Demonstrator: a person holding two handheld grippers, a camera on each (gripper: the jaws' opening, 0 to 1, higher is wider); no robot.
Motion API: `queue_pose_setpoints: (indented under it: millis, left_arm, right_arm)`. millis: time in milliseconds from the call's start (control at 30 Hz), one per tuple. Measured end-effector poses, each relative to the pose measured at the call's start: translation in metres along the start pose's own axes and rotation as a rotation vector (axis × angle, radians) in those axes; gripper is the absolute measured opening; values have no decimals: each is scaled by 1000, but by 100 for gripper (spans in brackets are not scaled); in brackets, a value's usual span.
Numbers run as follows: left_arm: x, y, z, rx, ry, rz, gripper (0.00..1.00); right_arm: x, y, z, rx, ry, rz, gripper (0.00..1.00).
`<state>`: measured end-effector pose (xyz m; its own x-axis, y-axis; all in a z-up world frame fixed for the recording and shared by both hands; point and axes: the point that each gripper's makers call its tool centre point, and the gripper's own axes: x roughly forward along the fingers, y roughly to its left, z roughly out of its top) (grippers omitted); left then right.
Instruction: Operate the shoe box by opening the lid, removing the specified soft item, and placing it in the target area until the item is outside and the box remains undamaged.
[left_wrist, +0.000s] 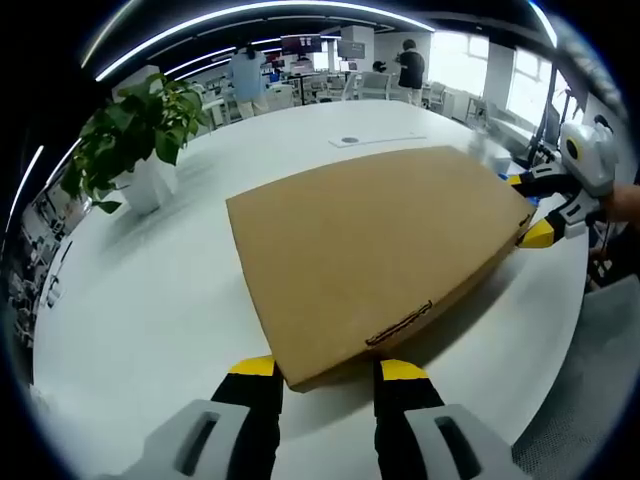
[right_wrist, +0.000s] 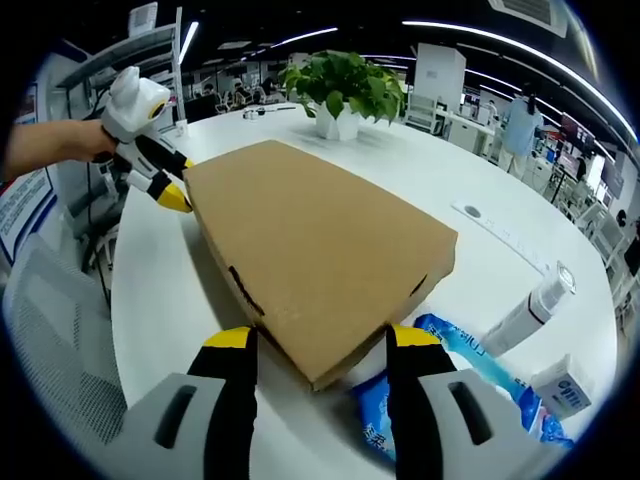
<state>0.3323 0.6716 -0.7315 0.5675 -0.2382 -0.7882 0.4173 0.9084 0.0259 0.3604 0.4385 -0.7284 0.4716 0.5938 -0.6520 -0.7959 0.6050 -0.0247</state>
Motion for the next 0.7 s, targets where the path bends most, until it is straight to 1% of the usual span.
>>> queue_pose_setpoints:
  millis: [467,700]
  left_arm:
    - [10,5,12,4,-5,-8,35]
    - [11,6,14,7,-9,-12,36]
  right_arm:
    - [6,-13,4,-2,10,-11,49]
    - [6,-15,5,-3,13,-15,49]
